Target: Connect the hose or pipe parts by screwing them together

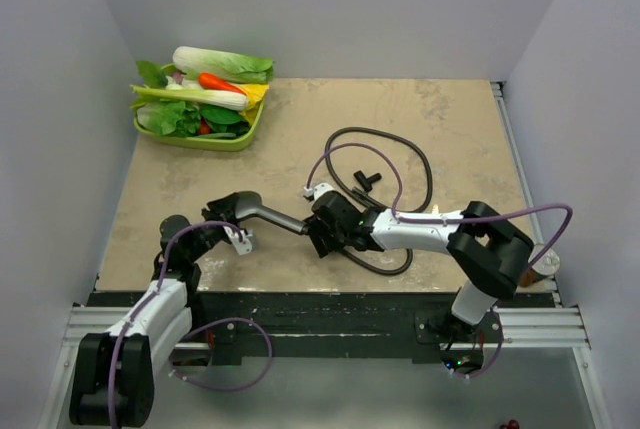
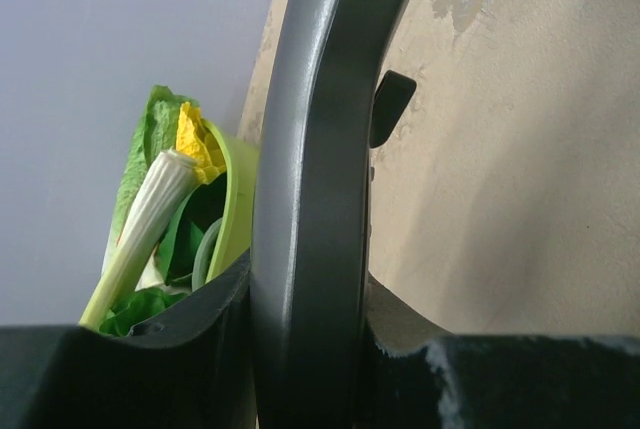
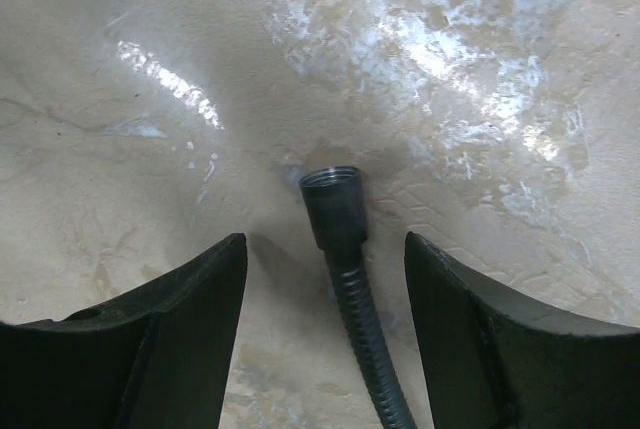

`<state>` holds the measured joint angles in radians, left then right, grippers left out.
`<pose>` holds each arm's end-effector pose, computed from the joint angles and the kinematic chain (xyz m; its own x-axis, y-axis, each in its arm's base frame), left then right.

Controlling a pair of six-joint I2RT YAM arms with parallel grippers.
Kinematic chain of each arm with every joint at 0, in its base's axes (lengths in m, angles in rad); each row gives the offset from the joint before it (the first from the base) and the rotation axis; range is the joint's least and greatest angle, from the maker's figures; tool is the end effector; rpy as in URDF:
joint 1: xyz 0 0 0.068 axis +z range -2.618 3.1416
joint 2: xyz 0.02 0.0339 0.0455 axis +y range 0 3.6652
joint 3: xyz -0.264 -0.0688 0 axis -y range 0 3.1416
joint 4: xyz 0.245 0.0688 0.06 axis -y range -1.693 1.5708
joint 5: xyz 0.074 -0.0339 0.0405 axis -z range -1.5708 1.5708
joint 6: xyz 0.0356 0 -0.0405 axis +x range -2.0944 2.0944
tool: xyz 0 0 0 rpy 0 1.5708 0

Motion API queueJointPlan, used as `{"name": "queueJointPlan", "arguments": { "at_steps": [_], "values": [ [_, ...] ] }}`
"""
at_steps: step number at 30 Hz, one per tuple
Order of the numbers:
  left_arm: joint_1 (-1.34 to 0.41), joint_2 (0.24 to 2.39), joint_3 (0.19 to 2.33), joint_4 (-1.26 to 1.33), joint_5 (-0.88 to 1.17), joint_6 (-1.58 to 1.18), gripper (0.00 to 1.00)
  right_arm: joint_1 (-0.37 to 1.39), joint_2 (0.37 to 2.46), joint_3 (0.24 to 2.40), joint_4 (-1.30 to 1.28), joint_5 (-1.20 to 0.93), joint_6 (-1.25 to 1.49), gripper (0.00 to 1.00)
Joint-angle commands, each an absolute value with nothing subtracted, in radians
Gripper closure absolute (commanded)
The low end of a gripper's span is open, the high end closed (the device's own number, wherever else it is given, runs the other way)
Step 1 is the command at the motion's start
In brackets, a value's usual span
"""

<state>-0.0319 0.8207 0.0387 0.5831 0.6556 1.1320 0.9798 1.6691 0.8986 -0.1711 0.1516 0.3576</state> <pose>0.1556 -0.0267 0.1564 0.4797 0.7026 -0.5255 0.4433 0.3228 0.8362 0.1871 0.2692 0.1604 -0.6920 -0.4103 -0.5940 -0.5649 0.8201 0.0916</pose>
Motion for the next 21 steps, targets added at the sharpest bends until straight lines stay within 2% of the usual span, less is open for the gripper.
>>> {"name": "queueJointPlan", "arguments": {
  "at_steps": [1, 6, 14, 21],
  "values": [
    [-0.026, 0.837, 0.031, 0.741, 0.712, 1.155, 1.00, 0.974, 1.599, 0.856, -0.089, 0.264, 0.339, 0.34],
    [-0.026, 0.845, 0.023, 0.744, 0.718, 1.161, 1.00, 0.974, 1.552, 0.776, 0.023, 0.261, 0.351, 0.37],
    [-0.026, 0.868, 0.043, 0.739, 0.747, 1.169, 1.00, 0.974, 1.643, 0.758, 0.083, 0.226, 0.334, 0.42],
    [-0.026, 0.887, 0.069, 0.716, 0.741, 1.163, 1.00, 0.973, 1.623, 0.692, 0.175, 0.201, 0.334, 0.66]
  ]
}}
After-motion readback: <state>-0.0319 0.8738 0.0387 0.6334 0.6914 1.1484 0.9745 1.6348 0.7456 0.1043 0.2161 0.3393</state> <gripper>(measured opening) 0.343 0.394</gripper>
